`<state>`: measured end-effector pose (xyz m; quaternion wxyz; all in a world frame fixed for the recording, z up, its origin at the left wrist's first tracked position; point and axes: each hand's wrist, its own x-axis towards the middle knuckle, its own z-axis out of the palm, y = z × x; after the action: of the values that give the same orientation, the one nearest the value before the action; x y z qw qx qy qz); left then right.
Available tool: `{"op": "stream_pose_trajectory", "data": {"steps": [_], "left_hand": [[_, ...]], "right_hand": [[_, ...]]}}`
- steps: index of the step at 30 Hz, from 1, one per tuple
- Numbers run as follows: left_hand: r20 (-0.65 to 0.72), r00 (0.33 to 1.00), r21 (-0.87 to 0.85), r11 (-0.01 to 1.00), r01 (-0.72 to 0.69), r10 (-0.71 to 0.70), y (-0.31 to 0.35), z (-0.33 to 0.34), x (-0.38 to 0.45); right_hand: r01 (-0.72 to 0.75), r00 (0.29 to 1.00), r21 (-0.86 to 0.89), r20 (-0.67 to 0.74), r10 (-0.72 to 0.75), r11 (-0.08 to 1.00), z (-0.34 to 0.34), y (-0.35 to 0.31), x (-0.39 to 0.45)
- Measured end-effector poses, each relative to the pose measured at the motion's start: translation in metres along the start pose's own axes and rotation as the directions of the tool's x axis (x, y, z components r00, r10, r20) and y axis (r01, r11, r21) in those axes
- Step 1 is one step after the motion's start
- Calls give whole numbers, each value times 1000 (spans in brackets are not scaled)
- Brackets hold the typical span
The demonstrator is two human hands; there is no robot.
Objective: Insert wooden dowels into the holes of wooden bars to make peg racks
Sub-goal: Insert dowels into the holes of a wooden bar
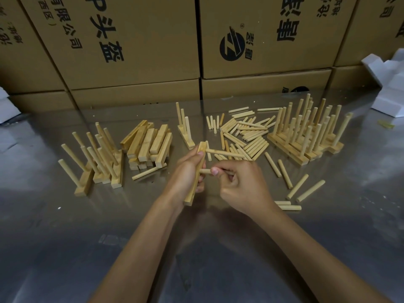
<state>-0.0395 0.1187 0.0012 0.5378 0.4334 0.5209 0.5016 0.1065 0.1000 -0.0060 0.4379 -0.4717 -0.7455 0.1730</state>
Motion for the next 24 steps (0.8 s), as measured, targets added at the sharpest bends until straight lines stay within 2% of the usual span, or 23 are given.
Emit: {"op": "stream_pose_trajectory", "data": {"steps": [6,17,24], "left_hand": [[14,1000,-59,998,9,-8,1,-2,-1],[-4,1000,18,1000,5,-5,-4,-3,2],[-40,999,-34,999,-26,25,2,-2,2]], "right_hand": [[-67,998,108,-14,69,992,6,1,0],[6,1000,-14,22,-6,1000,6,1,-3],[-35,999,50,34,33,998,-1,-3,7]]}}
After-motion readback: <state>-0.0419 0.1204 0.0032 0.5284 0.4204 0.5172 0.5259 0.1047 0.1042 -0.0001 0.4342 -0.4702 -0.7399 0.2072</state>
